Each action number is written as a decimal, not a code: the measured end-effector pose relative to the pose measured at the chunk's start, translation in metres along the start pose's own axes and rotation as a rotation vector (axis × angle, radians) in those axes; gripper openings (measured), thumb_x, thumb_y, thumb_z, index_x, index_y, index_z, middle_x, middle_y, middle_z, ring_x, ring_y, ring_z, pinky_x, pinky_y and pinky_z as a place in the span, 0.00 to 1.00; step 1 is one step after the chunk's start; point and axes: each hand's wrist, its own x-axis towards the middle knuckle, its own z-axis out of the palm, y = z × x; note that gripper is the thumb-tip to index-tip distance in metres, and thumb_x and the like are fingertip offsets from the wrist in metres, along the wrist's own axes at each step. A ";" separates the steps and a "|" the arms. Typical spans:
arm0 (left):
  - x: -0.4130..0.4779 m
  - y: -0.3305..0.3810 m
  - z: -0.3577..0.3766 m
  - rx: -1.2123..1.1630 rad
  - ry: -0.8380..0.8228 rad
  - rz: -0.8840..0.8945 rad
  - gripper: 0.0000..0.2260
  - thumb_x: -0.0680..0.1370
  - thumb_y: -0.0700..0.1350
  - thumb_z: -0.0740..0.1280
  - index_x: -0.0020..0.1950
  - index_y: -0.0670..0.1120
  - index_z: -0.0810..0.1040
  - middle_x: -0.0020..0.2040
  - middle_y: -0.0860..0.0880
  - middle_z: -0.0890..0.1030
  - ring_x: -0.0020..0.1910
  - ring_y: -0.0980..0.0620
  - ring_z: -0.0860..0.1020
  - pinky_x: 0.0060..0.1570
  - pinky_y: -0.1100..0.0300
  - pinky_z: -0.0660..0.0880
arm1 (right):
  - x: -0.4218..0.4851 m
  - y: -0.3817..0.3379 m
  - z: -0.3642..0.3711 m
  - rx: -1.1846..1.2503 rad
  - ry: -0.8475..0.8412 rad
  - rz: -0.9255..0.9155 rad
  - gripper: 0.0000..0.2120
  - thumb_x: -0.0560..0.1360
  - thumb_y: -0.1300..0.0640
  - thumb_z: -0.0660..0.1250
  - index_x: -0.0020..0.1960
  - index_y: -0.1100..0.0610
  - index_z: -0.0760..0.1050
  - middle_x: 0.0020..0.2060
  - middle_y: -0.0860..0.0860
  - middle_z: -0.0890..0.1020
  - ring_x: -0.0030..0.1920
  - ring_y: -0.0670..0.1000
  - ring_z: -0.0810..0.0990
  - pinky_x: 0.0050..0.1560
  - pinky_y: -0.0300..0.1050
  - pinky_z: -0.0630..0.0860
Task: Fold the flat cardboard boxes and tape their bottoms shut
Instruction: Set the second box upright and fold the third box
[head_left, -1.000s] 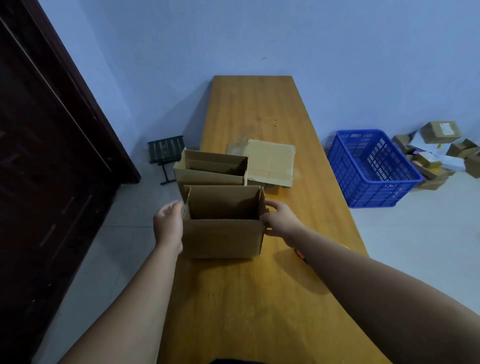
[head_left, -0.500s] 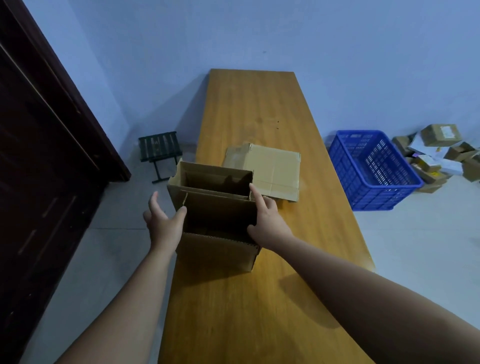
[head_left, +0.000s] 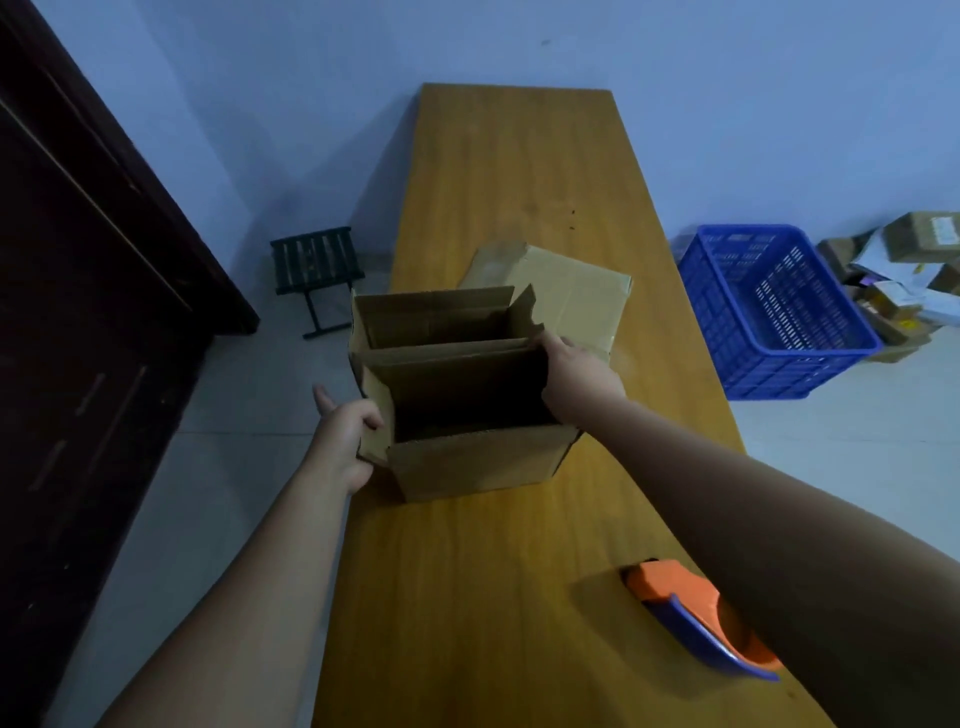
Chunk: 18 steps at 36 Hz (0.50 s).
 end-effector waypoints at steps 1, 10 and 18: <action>0.001 -0.002 0.002 0.017 -0.012 0.008 0.43 0.74 0.30 0.59 0.76 0.65 0.42 0.75 0.40 0.59 0.68 0.34 0.66 0.57 0.40 0.71 | 0.004 0.001 0.000 0.002 0.006 0.011 0.23 0.76 0.65 0.59 0.69 0.52 0.64 0.59 0.53 0.74 0.48 0.53 0.74 0.43 0.49 0.78; 0.015 0.005 0.025 0.262 -0.137 0.083 0.34 0.73 0.31 0.59 0.72 0.61 0.62 0.62 0.40 0.73 0.60 0.37 0.73 0.51 0.45 0.75 | 0.022 0.001 0.007 0.289 0.018 0.099 0.19 0.78 0.65 0.57 0.67 0.54 0.61 0.55 0.56 0.74 0.46 0.54 0.77 0.41 0.48 0.78; 0.029 0.016 0.040 0.192 -0.025 0.135 0.30 0.79 0.37 0.61 0.76 0.57 0.57 0.64 0.44 0.73 0.61 0.40 0.74 0.59 0.43 0.74 | 0.033 -0.001 -0.001 0.464 0.032 0.242 0.13 0.77 0.65 0.54 0.57 0.51 0.60 0.52 0.55 0.75 0.51 0.57 0.76 0.52 0.56 0.79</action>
